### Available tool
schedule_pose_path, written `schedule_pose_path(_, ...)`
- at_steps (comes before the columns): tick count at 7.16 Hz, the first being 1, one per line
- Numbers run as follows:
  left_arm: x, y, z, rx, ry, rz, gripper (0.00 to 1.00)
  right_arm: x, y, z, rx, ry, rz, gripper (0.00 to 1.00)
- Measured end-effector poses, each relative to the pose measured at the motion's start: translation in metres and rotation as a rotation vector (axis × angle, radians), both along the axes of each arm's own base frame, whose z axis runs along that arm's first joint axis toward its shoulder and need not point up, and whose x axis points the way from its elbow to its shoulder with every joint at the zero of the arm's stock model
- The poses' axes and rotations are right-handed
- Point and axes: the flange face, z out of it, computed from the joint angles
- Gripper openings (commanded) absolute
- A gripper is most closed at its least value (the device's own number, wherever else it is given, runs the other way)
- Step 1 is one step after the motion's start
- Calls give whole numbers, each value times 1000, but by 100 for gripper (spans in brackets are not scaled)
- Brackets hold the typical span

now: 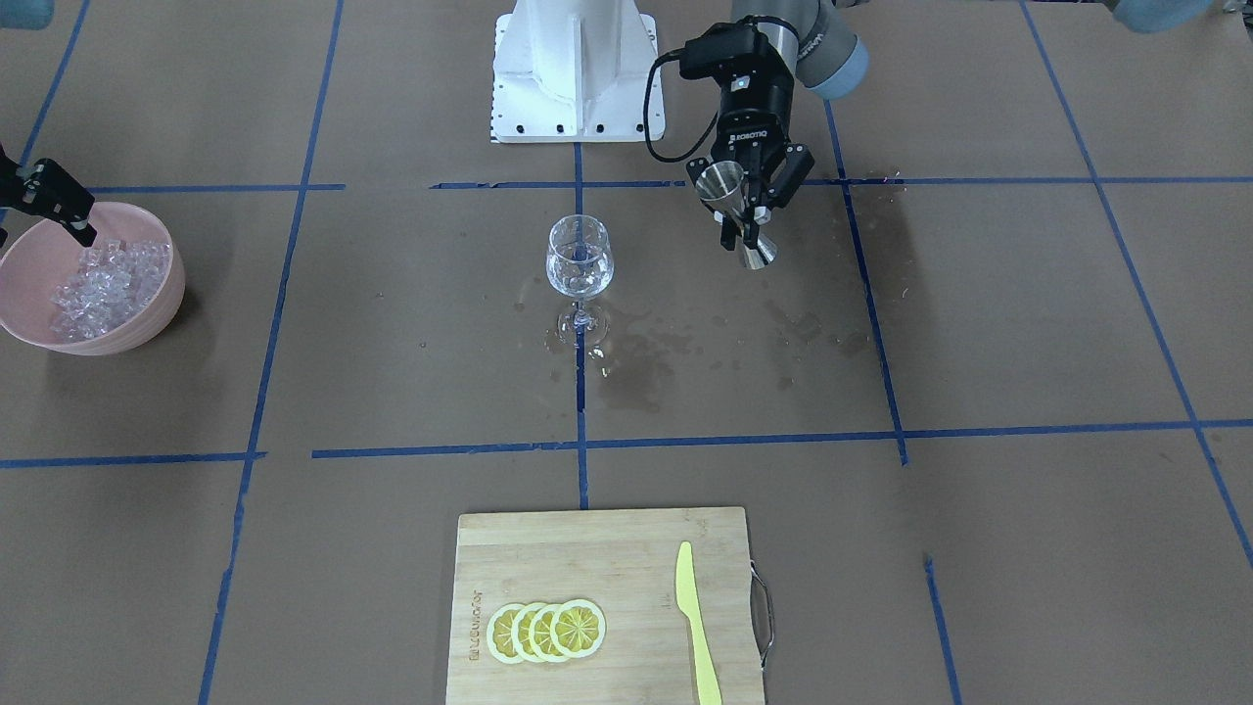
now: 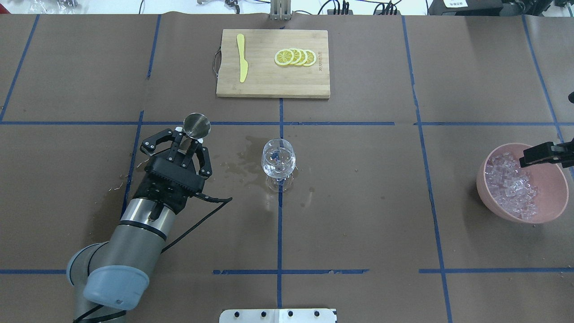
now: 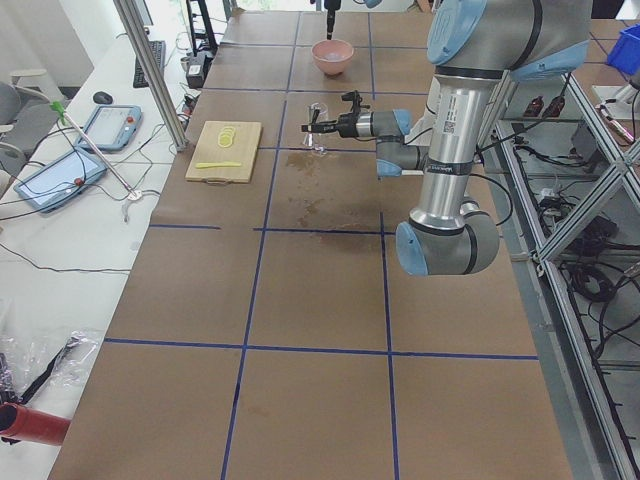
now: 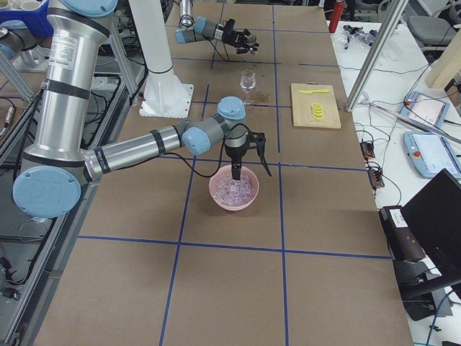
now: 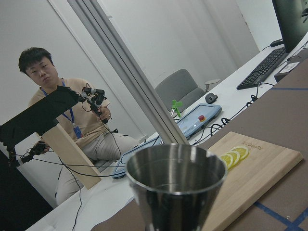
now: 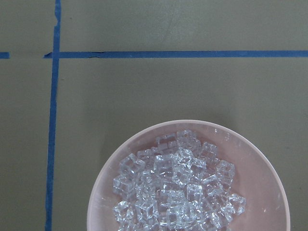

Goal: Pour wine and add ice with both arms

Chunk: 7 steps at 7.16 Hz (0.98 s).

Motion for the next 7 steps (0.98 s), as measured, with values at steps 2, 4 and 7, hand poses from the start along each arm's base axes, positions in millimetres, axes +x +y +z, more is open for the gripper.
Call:
schedule_pose_path(2, -22, 5, 32, -10, 88, 19, 0, -5, 1, 3, 7, 20, -1, 100)
schedule_pose_path(4, -56, 11, 57, -18, 116, 21, 0, -13, 6, 8, 26, 40, -7, 100)
schedule_pose_path(7, -99, 14, 89, -48, 156, 32, 0, -34, 19, 27, 78, 86, -6, 100)
